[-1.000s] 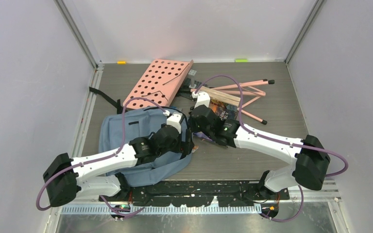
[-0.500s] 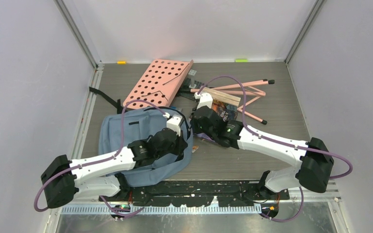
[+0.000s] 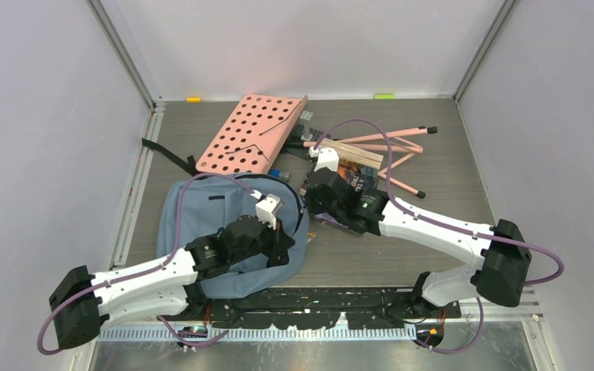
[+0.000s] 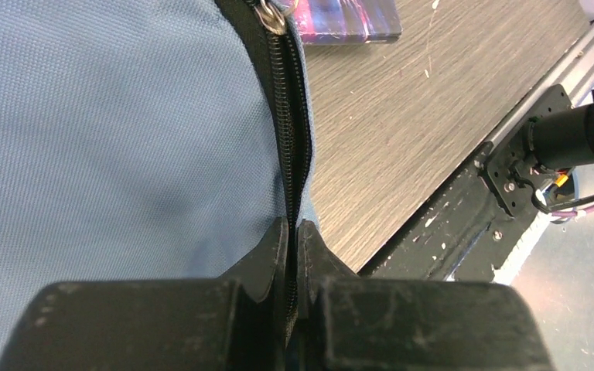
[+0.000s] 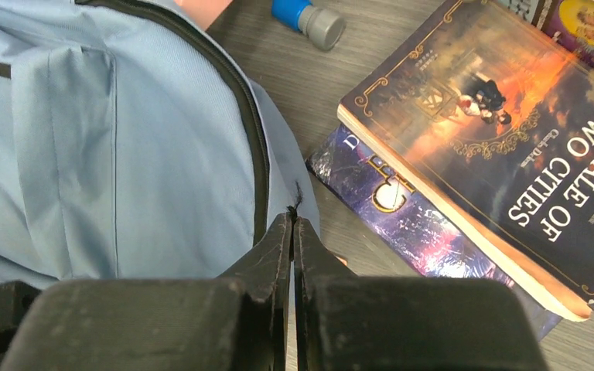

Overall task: Pack the student bag
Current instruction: Unzip the student bag at the center of the board.

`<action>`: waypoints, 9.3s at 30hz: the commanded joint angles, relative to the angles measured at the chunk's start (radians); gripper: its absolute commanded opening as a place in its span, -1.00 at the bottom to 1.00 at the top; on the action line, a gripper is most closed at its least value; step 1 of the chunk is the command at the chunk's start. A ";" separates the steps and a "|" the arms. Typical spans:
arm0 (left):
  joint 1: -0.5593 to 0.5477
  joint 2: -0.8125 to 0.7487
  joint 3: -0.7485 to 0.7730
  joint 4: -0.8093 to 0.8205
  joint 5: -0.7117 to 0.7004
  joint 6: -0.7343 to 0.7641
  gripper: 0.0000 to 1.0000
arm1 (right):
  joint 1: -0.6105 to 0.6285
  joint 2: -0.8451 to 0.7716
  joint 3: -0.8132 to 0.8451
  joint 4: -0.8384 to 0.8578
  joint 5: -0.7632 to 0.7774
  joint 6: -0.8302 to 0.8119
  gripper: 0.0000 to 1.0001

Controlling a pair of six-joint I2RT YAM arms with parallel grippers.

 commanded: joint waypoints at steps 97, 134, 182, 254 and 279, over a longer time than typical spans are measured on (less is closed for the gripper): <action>-0.003 0.002 -0.020 0.003 0.271 0.029 -1.00 | -0.073 0.773 0.827 0.200 -0.337 -0.393 -0.99; 0.596 0.242 0.671 -0.580 0.170 0.325 0.14 | -0.099 0.048 0.264 -0.038 -0.041 -0.175 0.69; 0.761 0.618 0.786 -0.474 0.318 0.241 -1.00 | 0.001 0.242 0.144 -0.056 -0.068 -0.031 -0.34; 1.000 0.230 0.450 -0.292 0.263 0.122 0.46 | -0.004 0.286 0.382 -0.225 0.023 -0.183 0.46; 0.330 0.180 0.368 -0.219 0.054 -0.092 0.53 | -0.004 0.101 0.041 -0.158 -0.082 0.068 -0.19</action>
